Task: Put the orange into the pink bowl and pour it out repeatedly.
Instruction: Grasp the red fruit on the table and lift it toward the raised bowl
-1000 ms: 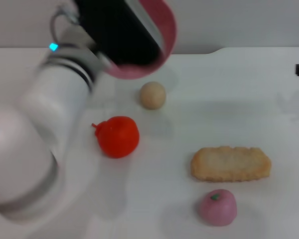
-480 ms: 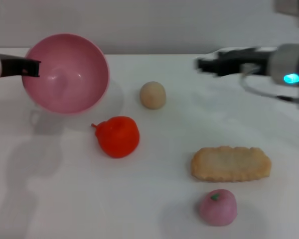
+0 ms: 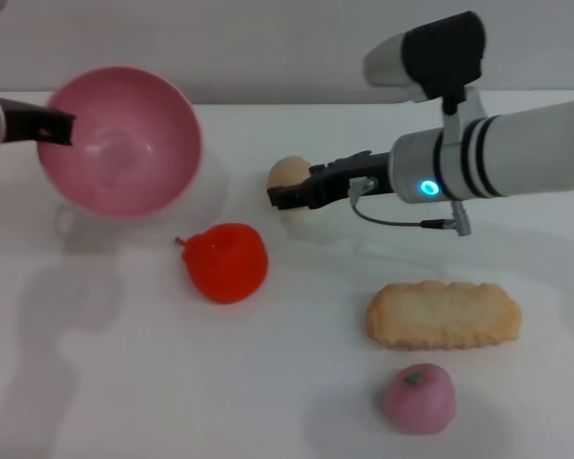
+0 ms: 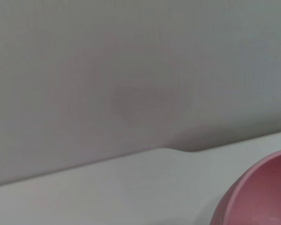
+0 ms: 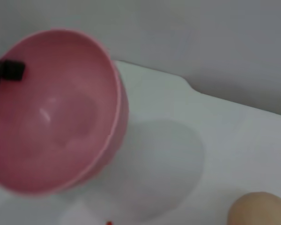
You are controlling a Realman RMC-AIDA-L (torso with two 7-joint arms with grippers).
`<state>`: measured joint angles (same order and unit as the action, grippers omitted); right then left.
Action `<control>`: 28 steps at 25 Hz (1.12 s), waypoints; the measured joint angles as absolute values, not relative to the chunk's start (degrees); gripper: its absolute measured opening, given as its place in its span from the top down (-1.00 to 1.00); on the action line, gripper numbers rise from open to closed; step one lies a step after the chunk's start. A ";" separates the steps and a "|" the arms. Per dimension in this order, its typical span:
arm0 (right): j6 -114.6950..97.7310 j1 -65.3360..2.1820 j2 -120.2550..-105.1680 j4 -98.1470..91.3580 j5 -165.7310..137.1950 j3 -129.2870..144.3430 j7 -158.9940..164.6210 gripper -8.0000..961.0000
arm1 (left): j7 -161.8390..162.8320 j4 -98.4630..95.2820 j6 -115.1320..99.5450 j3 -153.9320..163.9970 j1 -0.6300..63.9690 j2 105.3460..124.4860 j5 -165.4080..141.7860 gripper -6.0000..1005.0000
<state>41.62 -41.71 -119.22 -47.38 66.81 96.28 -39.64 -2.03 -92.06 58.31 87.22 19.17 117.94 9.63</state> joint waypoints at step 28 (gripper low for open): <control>39.76 -52.66 -119.70 -33.98 83.93 104.20 -39.78 -0.52 | -4.02 -87.27 57.56 83.46 24.82 117.77 6.55 0.90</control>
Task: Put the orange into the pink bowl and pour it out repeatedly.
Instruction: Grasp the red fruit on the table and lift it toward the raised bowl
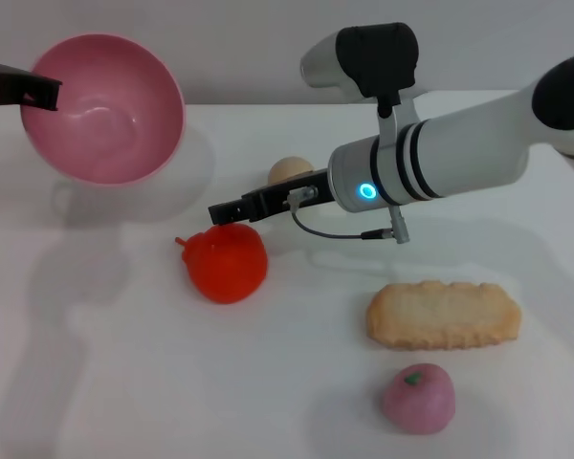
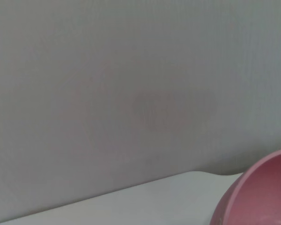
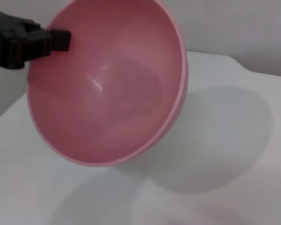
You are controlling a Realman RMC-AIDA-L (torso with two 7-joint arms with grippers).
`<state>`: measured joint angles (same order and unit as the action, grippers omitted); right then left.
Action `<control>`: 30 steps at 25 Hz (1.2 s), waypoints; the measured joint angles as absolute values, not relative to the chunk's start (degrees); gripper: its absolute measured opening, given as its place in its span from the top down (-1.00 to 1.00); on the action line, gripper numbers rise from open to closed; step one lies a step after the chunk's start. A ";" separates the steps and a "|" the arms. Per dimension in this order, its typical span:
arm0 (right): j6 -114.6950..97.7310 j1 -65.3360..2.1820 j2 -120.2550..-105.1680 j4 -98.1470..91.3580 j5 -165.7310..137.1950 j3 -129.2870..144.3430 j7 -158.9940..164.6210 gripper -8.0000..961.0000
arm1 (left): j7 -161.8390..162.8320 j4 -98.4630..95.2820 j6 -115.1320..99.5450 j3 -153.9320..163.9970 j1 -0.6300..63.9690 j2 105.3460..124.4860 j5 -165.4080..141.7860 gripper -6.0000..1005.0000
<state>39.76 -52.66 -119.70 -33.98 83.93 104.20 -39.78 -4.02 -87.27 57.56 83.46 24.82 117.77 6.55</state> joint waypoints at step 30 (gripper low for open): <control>37.48 -55.76 -119.80 -29.95 91.84 113.61 -37.23 -0.44 | -5.45 -84.95 56.80 83.31 25.93 117.77 6.50 0.90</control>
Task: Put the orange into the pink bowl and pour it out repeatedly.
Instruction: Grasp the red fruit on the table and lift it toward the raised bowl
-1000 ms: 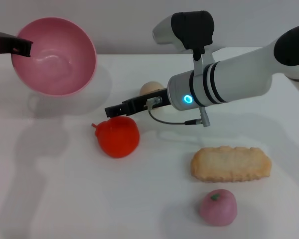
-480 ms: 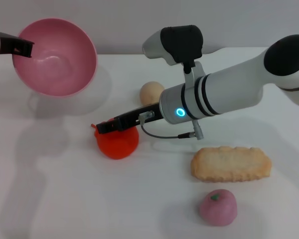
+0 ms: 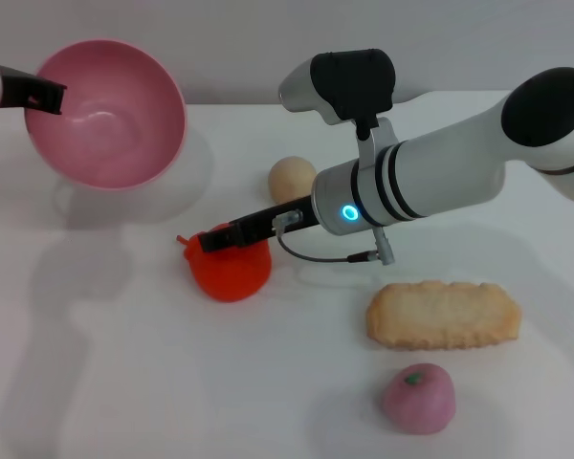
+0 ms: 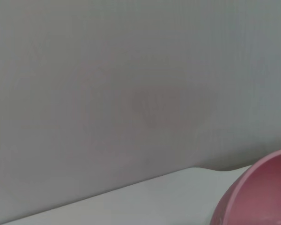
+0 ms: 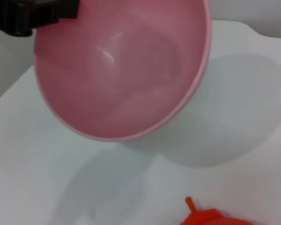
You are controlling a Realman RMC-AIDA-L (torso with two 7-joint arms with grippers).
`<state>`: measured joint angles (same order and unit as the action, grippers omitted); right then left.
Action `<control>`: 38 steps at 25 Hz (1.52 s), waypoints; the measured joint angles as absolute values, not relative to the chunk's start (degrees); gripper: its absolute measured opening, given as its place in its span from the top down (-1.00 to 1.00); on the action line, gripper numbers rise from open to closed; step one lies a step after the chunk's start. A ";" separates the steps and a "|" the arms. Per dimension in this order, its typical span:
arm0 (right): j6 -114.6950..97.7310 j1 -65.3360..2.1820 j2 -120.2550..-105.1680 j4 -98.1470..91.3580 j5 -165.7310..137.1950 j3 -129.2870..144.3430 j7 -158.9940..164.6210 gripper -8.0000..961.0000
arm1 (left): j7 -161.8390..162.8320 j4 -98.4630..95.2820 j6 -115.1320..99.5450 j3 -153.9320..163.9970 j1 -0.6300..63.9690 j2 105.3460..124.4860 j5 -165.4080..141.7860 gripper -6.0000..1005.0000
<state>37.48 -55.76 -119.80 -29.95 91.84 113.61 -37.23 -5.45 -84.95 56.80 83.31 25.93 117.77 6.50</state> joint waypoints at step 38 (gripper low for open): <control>30.09 -54.80 -119.60 -31.51 90.23 120.65 -34.23 0.59 | -7.09 -81.61 55.81 82.40 28.13 117.69 6.74 0.90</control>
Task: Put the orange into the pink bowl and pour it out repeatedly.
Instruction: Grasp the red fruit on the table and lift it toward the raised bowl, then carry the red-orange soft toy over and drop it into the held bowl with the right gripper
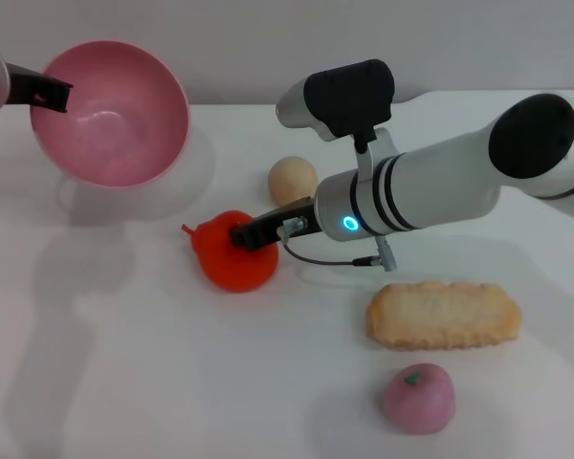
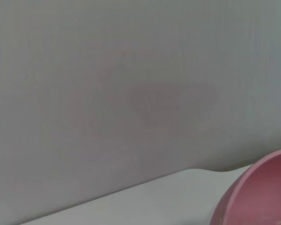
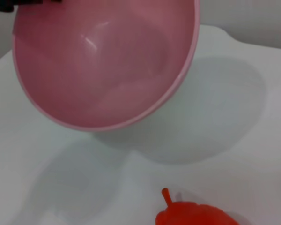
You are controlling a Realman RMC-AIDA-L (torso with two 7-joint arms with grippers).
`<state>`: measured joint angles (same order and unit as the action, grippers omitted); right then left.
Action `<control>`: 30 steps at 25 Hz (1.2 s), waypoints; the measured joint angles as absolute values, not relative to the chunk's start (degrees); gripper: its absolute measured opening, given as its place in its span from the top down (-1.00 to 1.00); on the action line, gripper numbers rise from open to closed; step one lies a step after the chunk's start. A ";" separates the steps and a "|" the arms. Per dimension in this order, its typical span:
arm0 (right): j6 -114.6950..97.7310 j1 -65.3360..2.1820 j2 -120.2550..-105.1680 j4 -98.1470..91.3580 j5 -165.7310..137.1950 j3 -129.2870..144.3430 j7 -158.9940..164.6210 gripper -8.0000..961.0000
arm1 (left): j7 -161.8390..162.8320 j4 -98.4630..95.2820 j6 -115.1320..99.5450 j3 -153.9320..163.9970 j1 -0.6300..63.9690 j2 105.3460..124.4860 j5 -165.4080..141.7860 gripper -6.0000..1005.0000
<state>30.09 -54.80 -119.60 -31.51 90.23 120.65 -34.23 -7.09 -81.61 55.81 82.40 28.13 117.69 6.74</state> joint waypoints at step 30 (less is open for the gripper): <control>42.51 -29.92 -118.78 -78.79 45.08 104.56 -16.00 0.89 | -6.33 -79.29 56.73 88.74 29.31 118.19 10.62 0.90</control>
<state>42.51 -29.92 -118.78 -78.79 45.08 104.56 -16.00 -6.33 -79.29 56.73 88.74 29.31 118.19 10.62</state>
